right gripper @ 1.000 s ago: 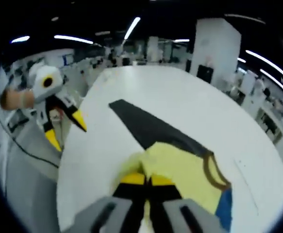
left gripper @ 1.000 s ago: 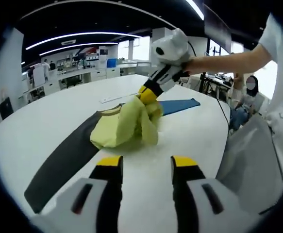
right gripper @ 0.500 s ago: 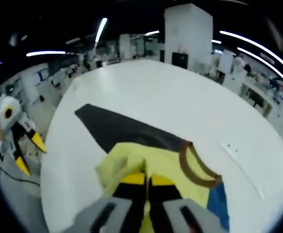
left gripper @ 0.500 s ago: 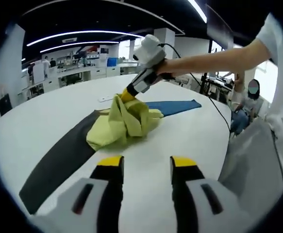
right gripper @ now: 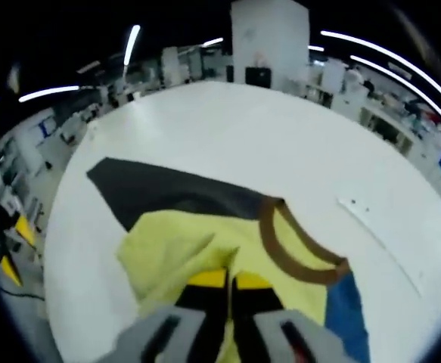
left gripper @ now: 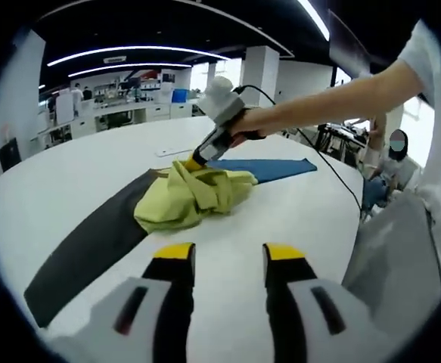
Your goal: Fold the garment on the visible template until the final outline fits inside the template.
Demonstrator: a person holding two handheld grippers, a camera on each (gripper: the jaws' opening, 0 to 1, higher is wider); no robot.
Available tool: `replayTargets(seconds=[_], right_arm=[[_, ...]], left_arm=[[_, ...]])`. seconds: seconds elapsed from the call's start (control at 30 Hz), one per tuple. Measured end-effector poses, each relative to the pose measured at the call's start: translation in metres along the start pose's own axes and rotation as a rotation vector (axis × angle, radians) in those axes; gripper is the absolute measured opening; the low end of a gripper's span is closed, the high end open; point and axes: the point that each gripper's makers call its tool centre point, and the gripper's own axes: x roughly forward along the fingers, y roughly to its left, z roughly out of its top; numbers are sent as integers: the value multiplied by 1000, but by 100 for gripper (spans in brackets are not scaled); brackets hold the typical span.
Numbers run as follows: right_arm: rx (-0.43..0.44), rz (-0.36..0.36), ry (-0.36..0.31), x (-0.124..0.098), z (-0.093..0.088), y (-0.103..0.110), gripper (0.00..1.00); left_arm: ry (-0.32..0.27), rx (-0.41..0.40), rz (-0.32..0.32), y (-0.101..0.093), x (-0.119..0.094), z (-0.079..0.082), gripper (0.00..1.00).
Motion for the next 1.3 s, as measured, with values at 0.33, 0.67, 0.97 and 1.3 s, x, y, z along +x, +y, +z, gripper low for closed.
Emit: replayTargets(seconds=[0.33,0.67,0.97,1.3], right_arm=[[-18,-3,37,13,-11,-7,0],[-33,-5,50,16,-19,-12,5],[46,34,-48,-23,-23,-2,32],[33,48,-55,-58,-56,3,57]], left_arm=[[7,8,-4,-3,5,2,32],[9,5,3,-5,6,3,30],[14,11,-10,-7,17,4,29],[35,43,-50,-14,30,4,29]])
